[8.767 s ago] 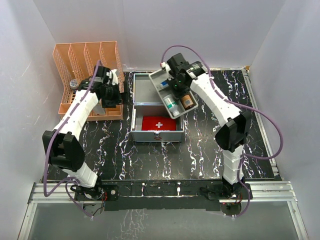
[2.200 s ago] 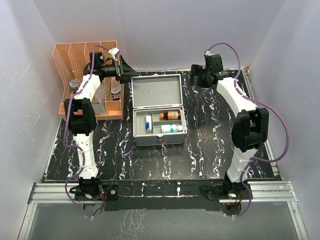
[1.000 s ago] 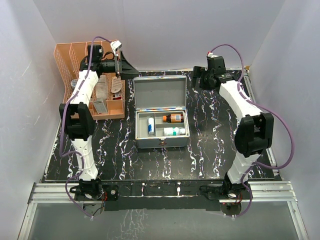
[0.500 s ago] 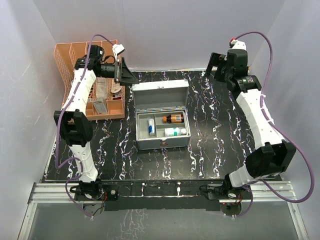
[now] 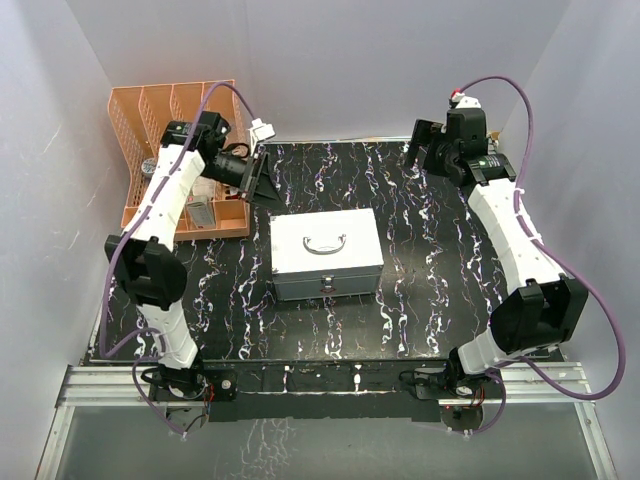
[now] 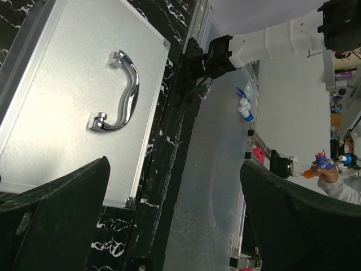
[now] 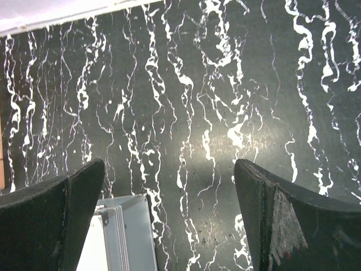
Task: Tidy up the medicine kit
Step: Close the medicine box at the center of the board.
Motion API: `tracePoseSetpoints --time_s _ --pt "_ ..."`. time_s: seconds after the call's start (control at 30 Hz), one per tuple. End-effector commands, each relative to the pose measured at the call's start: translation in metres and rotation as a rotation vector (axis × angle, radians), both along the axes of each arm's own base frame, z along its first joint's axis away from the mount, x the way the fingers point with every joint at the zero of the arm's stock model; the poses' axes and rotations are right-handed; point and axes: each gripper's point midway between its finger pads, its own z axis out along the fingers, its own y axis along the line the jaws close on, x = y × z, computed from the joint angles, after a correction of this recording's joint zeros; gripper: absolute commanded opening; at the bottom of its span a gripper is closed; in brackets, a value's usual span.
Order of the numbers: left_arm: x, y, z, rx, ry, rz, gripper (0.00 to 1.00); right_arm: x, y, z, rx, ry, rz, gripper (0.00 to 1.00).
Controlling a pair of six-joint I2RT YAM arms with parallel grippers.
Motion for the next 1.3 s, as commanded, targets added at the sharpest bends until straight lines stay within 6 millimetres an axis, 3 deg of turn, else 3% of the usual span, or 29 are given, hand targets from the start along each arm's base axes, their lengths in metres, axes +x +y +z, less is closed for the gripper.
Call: tracePoseSetpoints --time_s 0.0,0.23,0.5,0.77,0.87,1.03,1.17,1.27 --pt "-0.029 0.01 0.019 0.037 -0.1 0.007 0.98 -0.016 0.006 0.002 0.037 0.009 0.028 0.98" --pt "0.004 0.019 -0.002 0.212 -0.27 0.214 0.98 -0.063 0.028 -0.018 -0.017 0.084 0.08 0.98" --pt "0.023 0.021 -0.018 0.274 -0.225 0.353 0.98 -0.124 0.067 0.017 0.071 0.003 0.197 0.98" --pt "0.044 0.021 -0.019 0.297 -0.238 0.404 0.98 -0.174 0.089 0.014 0.113 0.063 0.404 0.98" --pt "0.053 0.024 -0.025 0.324 -0.243 0.428 0.99 -0.185 0.098 0.016 0.145 0.039 0.474 0.9" --pt "0.069 0.025 -0.028 0.347 -0.26 0.455 0.99 -0.204 0.108 -0.002 0.159 0.103 0.571 0.9" --pt "0.082 0.02 -0.027 0.338 -0.262 0.451 0.99 -0.223 0.125 -0.021 0.212 0.125 0.708 0.98" --pt "0.085 0.015 -0.028 0.319 -0.253 0.43 0.99 -0.236 0.132 -0.031 0.246 0.062 0.783 0.98"
